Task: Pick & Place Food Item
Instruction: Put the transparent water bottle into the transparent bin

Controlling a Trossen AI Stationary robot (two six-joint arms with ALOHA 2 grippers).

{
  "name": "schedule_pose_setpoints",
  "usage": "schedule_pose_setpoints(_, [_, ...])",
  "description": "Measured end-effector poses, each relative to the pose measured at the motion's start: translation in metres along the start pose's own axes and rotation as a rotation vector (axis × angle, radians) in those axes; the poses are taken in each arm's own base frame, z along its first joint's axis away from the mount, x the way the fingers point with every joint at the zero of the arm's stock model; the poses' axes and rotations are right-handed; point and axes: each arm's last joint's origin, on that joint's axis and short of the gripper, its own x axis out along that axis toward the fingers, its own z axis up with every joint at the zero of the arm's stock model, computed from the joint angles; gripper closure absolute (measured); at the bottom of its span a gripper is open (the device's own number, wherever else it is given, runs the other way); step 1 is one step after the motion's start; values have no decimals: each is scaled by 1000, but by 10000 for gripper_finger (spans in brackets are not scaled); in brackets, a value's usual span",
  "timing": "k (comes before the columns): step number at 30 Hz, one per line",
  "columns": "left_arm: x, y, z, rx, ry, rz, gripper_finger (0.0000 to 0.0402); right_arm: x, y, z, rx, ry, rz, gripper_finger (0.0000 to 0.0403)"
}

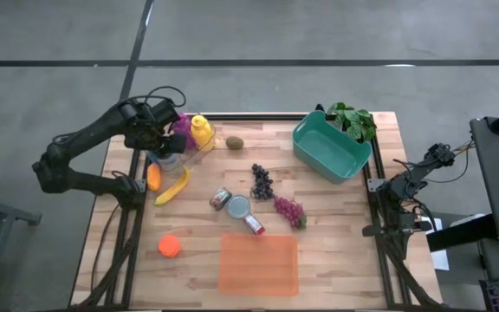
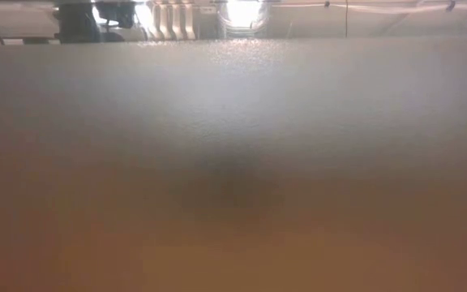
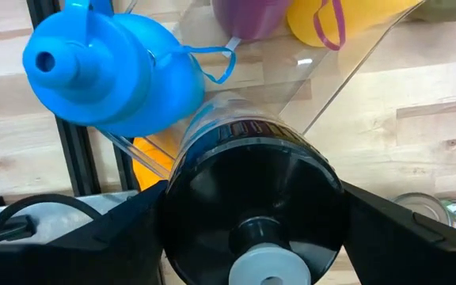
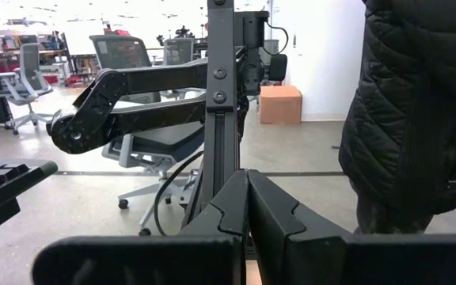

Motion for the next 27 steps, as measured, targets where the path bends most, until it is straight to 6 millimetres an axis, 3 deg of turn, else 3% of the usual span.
schedule_pose_setpoints(8, [-1, -1, 0, 0, 2, -13, 78, 0, 0, 0, 0, 0, 0, 395])
schedule_pose_setpoints(17, [-2, 0, 1, 2, -2, -27, 8, 0, 0, 0, 0, 0, 0, 395])
schedule_pose_setpoints(27, [-2, 0, 0, 2, 8, -36, 8, 0, 0, 0, 0, 0, 0, 395])
